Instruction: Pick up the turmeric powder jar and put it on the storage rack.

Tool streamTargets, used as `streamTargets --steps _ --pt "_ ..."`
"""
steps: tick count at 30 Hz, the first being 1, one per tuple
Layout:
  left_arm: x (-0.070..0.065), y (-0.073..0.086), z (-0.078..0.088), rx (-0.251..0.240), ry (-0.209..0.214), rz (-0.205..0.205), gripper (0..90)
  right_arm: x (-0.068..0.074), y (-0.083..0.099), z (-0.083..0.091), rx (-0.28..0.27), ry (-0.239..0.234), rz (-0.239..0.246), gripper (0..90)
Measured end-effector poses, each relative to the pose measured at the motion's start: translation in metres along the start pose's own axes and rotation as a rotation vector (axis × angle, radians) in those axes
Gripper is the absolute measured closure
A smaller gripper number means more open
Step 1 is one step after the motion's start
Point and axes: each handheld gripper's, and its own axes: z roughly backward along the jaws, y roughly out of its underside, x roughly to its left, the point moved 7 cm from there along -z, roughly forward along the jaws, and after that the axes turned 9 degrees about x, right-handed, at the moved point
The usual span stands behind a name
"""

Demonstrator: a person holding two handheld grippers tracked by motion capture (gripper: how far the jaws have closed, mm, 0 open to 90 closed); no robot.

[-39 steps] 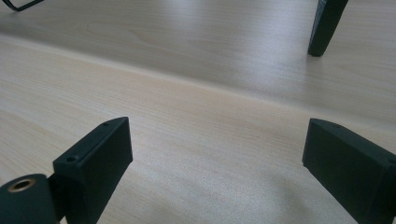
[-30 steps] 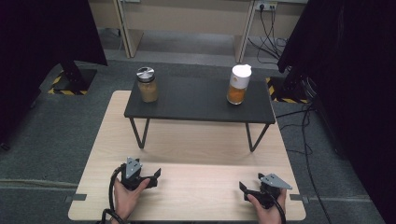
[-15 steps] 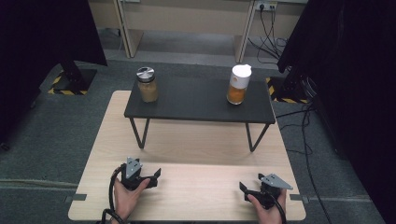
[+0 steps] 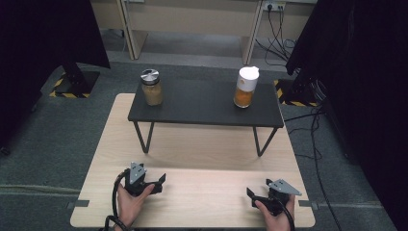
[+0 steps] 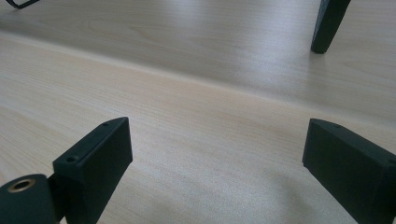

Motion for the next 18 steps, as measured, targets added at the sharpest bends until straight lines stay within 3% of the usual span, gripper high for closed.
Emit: streamTargets --steps 18 --pt "0.0001 -0.0001 -0.0001 0.001 0.001 0.0 1.3 -0.0007 0.0007 0.0003 -0.005 0.0 -0.009 8.4"
